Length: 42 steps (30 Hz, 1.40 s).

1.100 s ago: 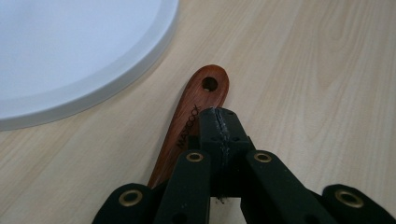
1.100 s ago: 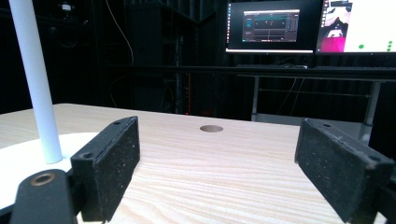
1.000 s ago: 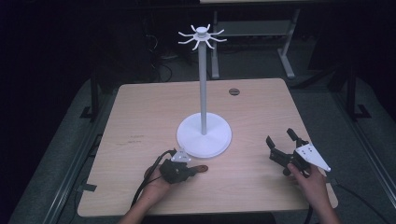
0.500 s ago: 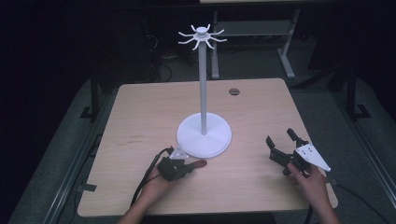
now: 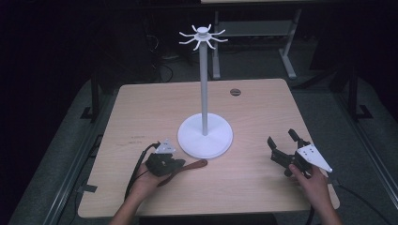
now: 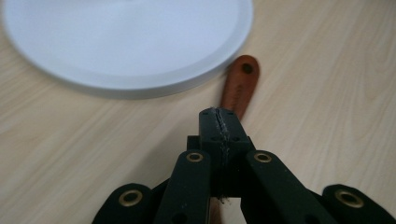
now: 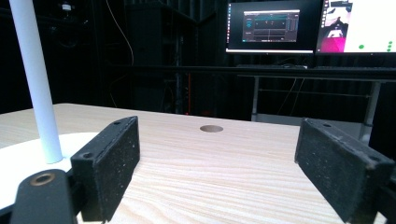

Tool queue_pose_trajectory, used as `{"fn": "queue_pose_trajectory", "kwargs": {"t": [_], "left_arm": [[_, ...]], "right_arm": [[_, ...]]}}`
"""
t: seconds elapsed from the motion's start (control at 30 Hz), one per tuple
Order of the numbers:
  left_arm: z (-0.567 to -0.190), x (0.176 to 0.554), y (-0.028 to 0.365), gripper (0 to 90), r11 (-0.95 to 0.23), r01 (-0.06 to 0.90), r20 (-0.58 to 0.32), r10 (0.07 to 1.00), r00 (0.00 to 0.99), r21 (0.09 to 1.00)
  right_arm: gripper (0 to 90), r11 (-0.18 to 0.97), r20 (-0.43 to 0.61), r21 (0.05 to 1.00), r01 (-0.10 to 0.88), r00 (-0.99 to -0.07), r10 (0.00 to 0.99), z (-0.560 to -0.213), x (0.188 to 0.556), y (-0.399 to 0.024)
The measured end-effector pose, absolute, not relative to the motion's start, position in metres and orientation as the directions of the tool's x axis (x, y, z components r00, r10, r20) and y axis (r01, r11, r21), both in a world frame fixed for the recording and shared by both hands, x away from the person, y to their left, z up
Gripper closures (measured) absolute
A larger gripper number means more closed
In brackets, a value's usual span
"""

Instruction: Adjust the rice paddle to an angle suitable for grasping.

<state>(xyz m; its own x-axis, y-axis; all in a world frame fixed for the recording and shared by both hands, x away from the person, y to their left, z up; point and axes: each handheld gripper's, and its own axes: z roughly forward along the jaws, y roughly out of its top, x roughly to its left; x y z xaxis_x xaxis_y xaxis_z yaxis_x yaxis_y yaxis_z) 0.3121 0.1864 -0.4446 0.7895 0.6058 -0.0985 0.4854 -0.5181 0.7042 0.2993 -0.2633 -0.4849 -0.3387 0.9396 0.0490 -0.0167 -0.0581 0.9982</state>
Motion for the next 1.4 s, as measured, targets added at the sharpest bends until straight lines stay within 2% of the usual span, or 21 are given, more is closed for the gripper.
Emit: {"fn": "queue_pose_trajectory", "kwargs": {"t": [0.57,1.4], "left_arm": [[-0.451,0.326,0.245,90.0,-0.472,0.582,-0.12,0.7,0.704,0.662],[-0.456,0.32,0.25,90.0,-0.525,0.612,-0.148,0.676,0.722,0.591]], "right_arm": [[13.3,-0.061,0.051,0.998,-0.018,-0.338,0.94,-0.485,0.299,-0.263],[13.3,-0.06,0.05,0.998,-0.02,-0.338,0.94,-0.485,0.299,-0.264]]}}
